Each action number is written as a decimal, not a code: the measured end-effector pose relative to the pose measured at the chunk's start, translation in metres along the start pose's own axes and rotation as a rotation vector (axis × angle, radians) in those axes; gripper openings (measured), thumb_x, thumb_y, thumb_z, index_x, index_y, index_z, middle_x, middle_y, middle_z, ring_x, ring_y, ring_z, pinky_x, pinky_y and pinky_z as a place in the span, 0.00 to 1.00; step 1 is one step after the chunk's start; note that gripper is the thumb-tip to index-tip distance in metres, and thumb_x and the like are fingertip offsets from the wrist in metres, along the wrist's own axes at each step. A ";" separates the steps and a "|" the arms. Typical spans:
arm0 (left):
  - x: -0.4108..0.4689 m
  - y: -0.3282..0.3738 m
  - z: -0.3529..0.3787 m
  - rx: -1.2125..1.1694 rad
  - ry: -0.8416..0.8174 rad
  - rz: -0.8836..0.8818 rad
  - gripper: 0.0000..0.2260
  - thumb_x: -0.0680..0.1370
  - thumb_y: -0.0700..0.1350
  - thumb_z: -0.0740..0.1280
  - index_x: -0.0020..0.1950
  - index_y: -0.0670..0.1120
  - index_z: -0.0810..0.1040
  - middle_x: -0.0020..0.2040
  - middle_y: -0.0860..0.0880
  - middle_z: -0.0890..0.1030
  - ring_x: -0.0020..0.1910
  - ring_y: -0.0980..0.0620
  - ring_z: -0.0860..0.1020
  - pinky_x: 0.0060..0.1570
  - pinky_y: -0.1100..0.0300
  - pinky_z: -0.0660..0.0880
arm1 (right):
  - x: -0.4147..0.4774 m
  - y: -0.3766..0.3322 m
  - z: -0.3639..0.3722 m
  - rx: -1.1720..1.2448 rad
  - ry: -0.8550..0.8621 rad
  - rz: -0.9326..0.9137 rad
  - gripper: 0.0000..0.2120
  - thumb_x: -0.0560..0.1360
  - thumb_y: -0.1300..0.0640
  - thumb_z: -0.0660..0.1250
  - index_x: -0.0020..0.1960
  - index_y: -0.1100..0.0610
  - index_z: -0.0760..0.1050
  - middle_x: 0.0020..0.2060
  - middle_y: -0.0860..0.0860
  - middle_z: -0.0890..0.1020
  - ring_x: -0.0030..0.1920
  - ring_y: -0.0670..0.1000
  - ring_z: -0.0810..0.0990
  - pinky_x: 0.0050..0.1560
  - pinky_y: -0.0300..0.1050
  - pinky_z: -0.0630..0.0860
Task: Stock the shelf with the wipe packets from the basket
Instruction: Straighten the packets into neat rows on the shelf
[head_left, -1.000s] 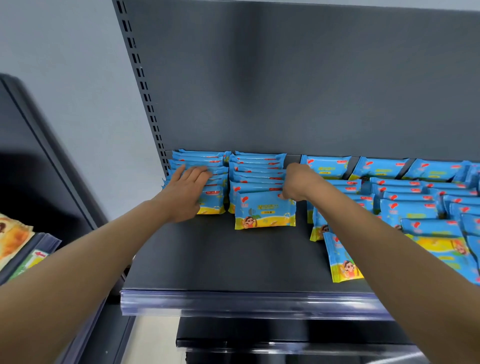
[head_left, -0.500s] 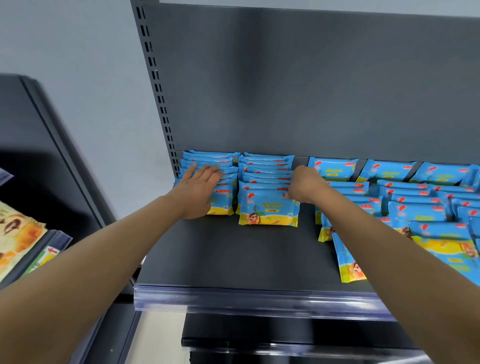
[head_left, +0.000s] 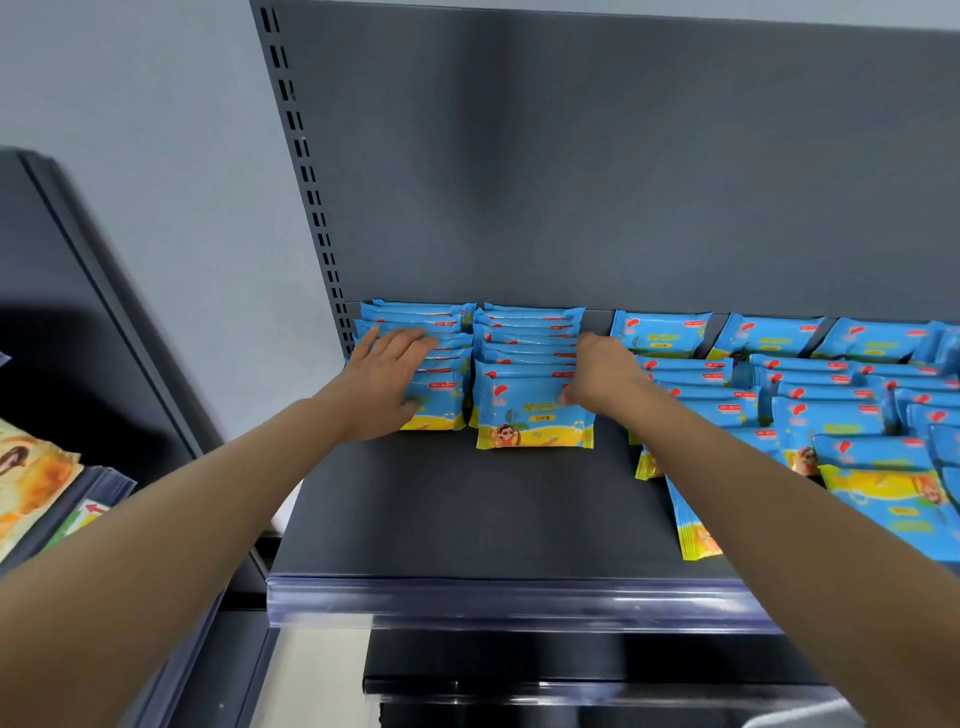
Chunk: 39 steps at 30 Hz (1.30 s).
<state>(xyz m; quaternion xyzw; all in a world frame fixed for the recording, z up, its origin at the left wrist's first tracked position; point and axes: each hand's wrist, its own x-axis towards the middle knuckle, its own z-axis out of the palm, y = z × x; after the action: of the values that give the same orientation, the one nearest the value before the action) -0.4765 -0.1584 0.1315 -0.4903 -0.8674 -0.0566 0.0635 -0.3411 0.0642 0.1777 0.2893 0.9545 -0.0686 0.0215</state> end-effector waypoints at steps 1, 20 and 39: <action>0.000 0.000 0.000 -0.003 0.010 0.000 0.33 0.74 0.48 0.65 0.75 0.48 0.53 0.74 0.48 0.57 0.74 0.49 0.52 0.74 0.49 0.42 | 0.000 0.000 0.001 0.013 0.019 -0.001 0.25 0.69 0.60 0.73 0.62 0.64 0.68 0.58 0.58 0.77 0.57 0.57 0.78 0.53 0.48 0.76; 0.041 0.107 0.022 0.214 0.160 0.036 0.32 0.71 0.57 0.67 0.69 0.45 0.61 0.69 0.45 0.64 0.70 0.43 0.59 0.74 0.46 0.45 | -0.006 0.046 -0.032 0.210 0.075 -0.056 0.14 0.72 0.60 0.70 0.56 0.61 0.76 0.54 0.57 0.80 0.54 0.56 0.78 0.47 0.42 0.70; 0.054 0.105 0.012 0.179 -0.016 -0.033 0.45 0.70 0.66 0.64 0.76 0.46 0.48 0.75 0.45 0.55 0.75 0.47 0.51 0.73 0.48 0.38 | 0.045 0.058 -0.022 0.738 -0.151 -0.097 0.20 0.77 0.58 0.64 0.68 0.60 0.69 0.62 0.54 0.76 0.62 0.52 0.74 0.67 0.50 0.70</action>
<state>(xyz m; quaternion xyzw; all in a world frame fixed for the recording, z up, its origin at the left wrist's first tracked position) -0.4149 -0.0567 0.1324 -0.4686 -0.8775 0.0241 0.0991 -0.3463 0.1403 0.1885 0.2261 0.8740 -0.4298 -0.0168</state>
